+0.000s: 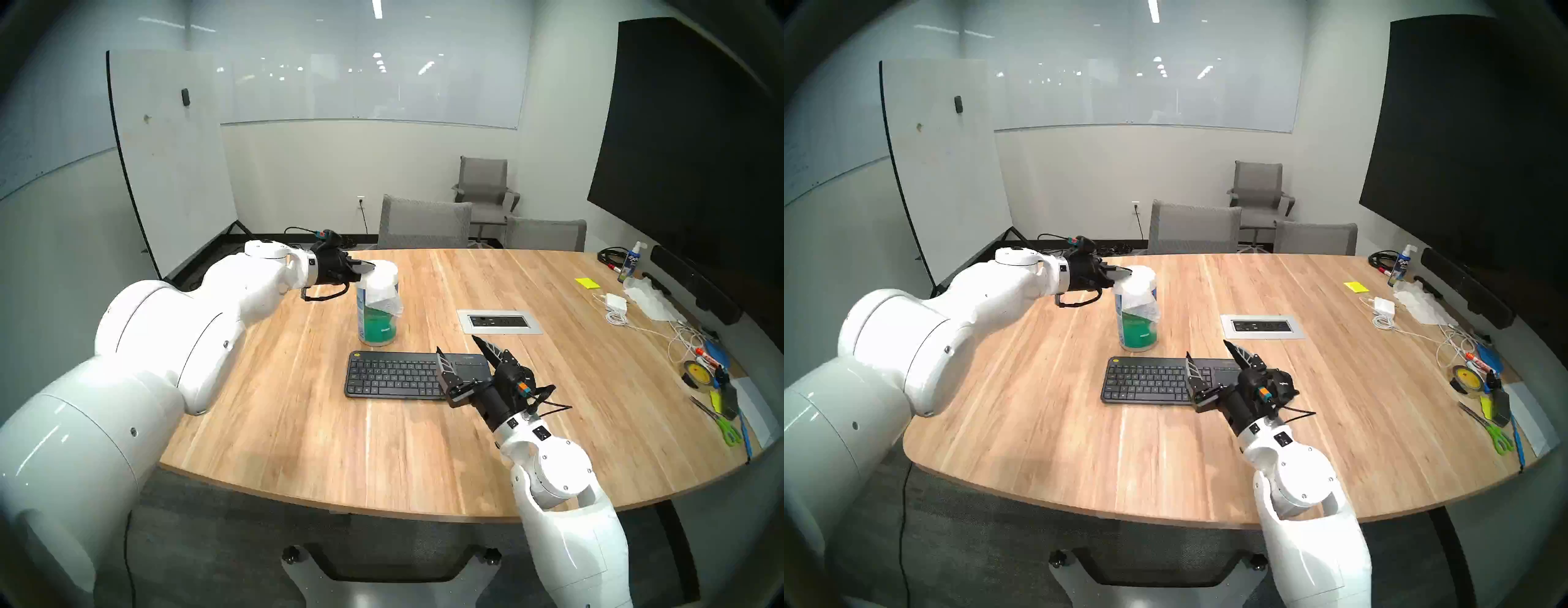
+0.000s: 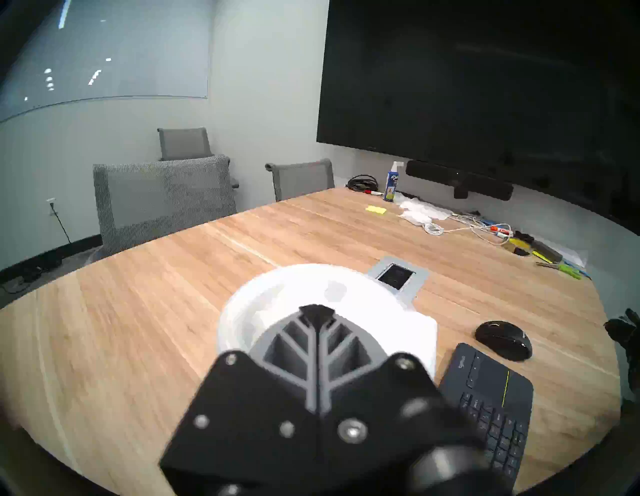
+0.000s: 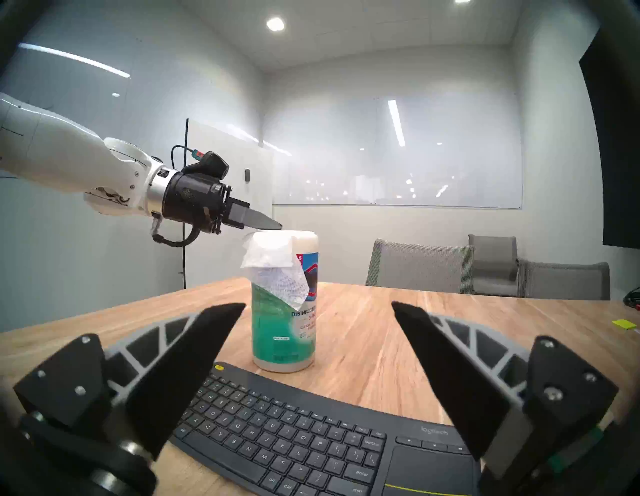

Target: Wipe the keyboards and mice with a disinfecting wipe, then set the wipe down

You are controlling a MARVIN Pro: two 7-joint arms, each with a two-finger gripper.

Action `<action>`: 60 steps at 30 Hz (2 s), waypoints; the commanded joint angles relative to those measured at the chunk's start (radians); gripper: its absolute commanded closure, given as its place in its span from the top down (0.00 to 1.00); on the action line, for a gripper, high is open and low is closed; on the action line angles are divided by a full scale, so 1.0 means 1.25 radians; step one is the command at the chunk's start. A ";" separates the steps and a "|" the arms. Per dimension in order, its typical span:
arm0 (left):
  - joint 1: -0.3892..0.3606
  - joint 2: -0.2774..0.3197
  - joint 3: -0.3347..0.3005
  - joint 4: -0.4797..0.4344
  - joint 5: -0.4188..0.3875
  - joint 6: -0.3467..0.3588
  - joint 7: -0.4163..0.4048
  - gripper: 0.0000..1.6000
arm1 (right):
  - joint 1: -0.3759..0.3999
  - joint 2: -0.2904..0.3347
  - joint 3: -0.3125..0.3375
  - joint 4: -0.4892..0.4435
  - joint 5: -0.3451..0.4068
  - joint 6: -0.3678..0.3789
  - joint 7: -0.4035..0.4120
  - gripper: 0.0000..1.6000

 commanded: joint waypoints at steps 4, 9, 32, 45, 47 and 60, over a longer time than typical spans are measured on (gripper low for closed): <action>-0.012 -0.004 -0.006 -0.003 -0.005 -0.003 0.003 0.00 | 0.015 -0.007 0.002 -0.021 0.007 0.003 -0.001 1.00; -0.010 -0.005 -0.010 -0.003 -0.007 -0.004 0.004 0.01 | 0.016 -0.008 0.004 -0.020 0.006 0.005 0.000 1.00; -0.005 -0.007 -0.021 -0.004 -0.005 -0.012 -0.010 0.00 | 0.013 -0.012 0.004 -0.017 0.002 0.004 0.002 1.00; -0.013 -0.014 -0.022 0.001 -0.003 0.015 -0.010 0.00 | 0.016 -0.014 0.004 -0.013 0.004 0.006 0.004 1.00; -0.012 -0.014 -0.022 0.001 -0.003 0.016 -0.010 0.00 | 0.016 -0.013 0.004 -0.012 0.003 0.006 0.005 1.00; -0.010 -0.013 -0.025 -0.004 -0.002 0.023 -0.009 0.00 | 0.017 0.006 -0.019 -0.015 -0.014 0.015 0.038 1.00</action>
